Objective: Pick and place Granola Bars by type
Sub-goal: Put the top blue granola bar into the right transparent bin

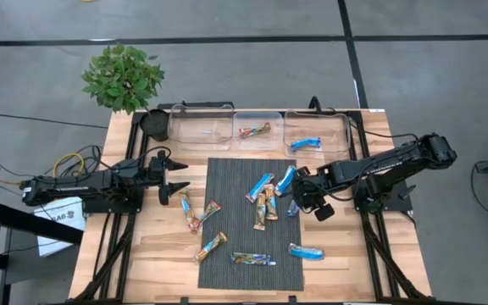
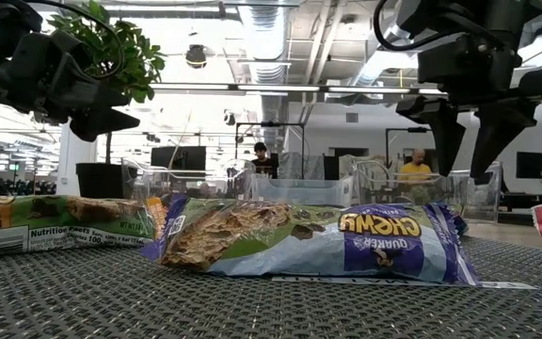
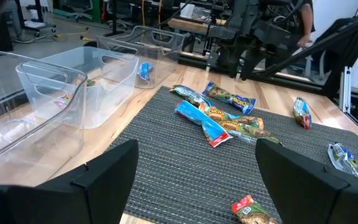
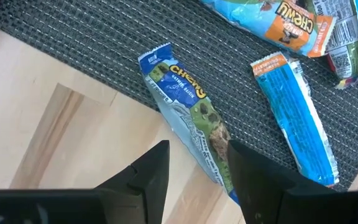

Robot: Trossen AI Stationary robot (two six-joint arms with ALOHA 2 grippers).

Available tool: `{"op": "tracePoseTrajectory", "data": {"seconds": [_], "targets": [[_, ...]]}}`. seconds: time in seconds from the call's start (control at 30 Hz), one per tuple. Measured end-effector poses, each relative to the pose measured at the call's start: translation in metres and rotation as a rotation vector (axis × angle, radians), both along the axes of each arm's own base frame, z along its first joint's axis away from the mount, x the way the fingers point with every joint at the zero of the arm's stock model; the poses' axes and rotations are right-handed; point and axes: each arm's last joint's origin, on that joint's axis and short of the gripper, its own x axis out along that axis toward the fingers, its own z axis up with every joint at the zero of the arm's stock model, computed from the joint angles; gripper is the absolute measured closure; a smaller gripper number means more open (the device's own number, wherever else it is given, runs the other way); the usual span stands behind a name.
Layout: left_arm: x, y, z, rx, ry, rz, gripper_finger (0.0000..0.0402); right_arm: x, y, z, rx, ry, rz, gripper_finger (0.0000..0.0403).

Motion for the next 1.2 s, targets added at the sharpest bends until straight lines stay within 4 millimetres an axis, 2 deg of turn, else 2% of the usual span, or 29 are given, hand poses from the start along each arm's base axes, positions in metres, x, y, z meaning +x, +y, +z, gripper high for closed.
{"op": "tracePoseTrajectory", "data": {"seconds": [0.1,0.4,0.6,1.2], "targets": [[0.000,0.000,0.000,0.000,0.000,0.000,0.0084,0.000,0.000,-0.002,-0.009,0.016,0.025,0.0246],[0.000,0.000,0.000,0.000,0.000,0.000,0.0084,0.013,-0.001,-0.027,-0.040,0.092,0.065,0.0250],[0.000,0.000,0.000,0.000,0.000,0.000,0.0084,0.021,-0.005,-0.034,-0.164,0.059,0.027,0.0245],[0.000,0.000,0.000,0.000,0.000,-0.001,0.0084,0.014,-0.003,-0.050,-0.165,0.096,0.060,0.0246]]}}
